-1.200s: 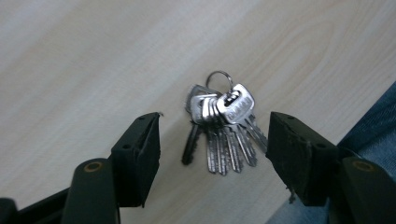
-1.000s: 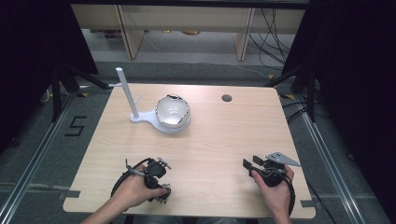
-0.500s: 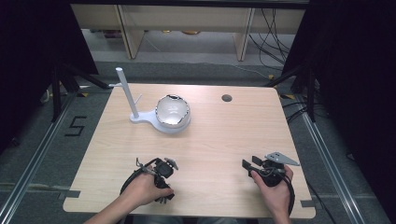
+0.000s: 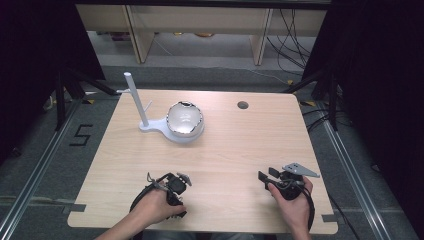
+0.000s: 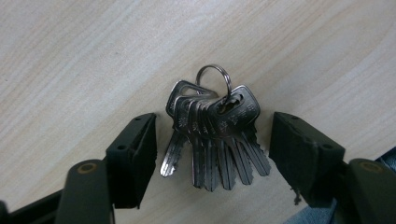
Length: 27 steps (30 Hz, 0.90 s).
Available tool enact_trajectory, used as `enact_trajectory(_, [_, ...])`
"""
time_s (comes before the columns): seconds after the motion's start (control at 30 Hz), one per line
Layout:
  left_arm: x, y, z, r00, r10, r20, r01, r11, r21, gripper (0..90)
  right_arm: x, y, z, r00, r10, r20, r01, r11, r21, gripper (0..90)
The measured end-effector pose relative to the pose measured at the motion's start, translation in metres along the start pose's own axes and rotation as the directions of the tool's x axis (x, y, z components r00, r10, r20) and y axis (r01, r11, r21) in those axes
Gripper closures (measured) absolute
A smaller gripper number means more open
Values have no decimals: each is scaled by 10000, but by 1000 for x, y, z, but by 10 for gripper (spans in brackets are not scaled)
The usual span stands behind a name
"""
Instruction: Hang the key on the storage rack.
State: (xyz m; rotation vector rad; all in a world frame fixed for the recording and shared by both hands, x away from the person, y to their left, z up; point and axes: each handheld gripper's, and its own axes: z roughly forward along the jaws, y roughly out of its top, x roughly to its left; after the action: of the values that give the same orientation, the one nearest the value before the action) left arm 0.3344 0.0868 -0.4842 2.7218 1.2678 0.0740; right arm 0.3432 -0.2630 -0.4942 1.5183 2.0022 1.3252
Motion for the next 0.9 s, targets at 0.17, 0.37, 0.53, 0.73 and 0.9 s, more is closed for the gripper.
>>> enact_trajectory(0.17, [6, 0, -3, 9995, 134, 274, -144, 9992, 364, 430, -5, 1, 0, 9989, -471, 17, 471, 9986, -244, 502])
enact_trajectory(0.37, [12, -2, -3, 9991, -60, 423, 52, 9998, 197, 559, -5, 1, -1, 9987, -499, 101, 501, 9986, -178, 504])
enact_trajectory(0.53, [13, -2, -5, 9987, 431, 287, -445, 9977, 518, 650, -3, 1, -1, 9988, -455, 171, 454, 9990, 26, 505])
enact_trajectory(0.73, [19, -7, -6, 9978, 466, 470, -485, 9981, 390, 729, -5, 1, -1, 9980, -598, 189, 600, 9982, -92, 506])
enact_trajectory(0.9, [21, -9, -6, 9975, 361, 600, -382, 9987, 343, 714, -3, 1, 0, 9990, -444, 83, 445, 9990, -34, 506])
